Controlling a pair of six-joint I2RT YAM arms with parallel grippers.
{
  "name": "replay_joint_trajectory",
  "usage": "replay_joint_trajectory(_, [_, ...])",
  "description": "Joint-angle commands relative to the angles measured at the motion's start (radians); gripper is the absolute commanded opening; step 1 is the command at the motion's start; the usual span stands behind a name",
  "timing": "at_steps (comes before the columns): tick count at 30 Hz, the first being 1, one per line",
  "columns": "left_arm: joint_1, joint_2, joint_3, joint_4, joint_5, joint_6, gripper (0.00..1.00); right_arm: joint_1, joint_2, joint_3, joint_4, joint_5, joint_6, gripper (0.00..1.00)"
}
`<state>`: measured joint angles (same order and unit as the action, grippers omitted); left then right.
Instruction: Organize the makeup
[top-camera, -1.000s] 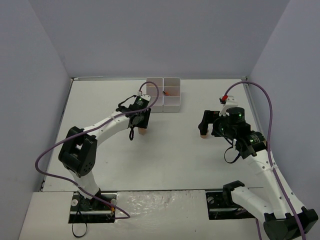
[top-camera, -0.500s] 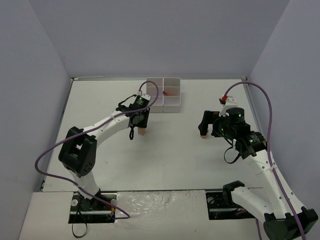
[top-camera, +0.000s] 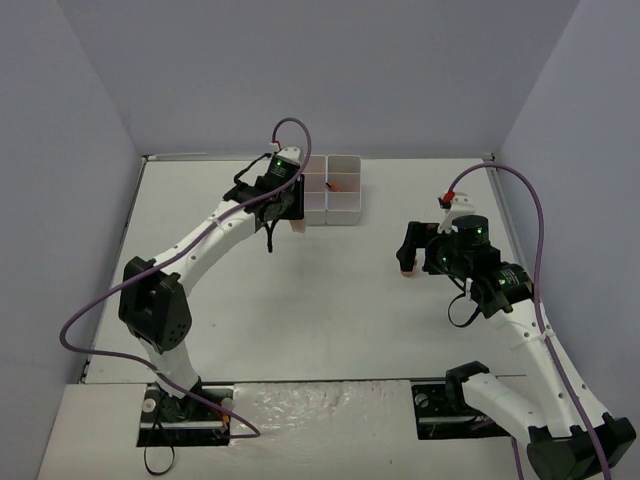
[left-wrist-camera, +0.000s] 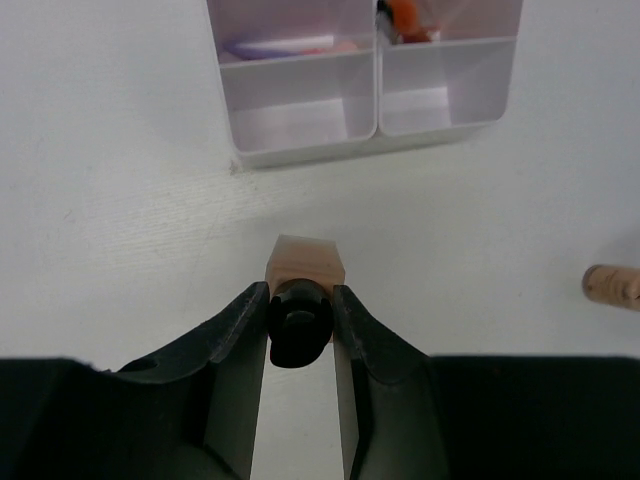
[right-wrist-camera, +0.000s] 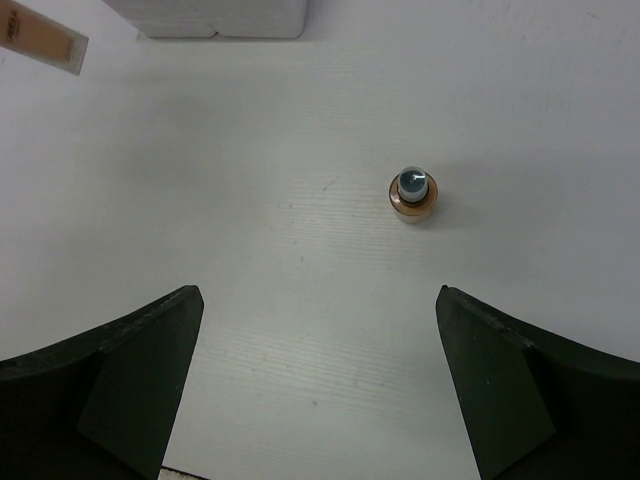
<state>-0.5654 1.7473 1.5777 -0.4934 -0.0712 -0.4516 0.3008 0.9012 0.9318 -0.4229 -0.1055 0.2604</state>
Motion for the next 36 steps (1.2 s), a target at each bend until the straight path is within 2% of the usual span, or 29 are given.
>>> replay_joint_trajectory(1, [0.016, 0.03, 0.172, 0.034, -0.021, -0.074, 0.0, -0.005, -0.005, 0.014, 0.054, 0.003, -0.005, 1.0])
replay_joint_trajectory(5, [0.029, 0.119, 0.281, 0.016, -0.038, -0.111, 0.0, -0.005, -0.008, 0.012, 0.053, 0.006, -0.001, 1.0])
replay_joint_trajectory(12, [0.052, 0.206, 0.377, 0.013, -0.079, -0.142, 0.0, -0.003, -0.014, 0.01, 0.052, 0.009, 0.002, 1.0])
replay_joint_trajectory(36, [0.079, 0.298, 0.407, 0.095, -0.095, -0.099, 0.0, -0.005, -0.013, -0.016, 0.052, 0.009, 0.007, 1.0])
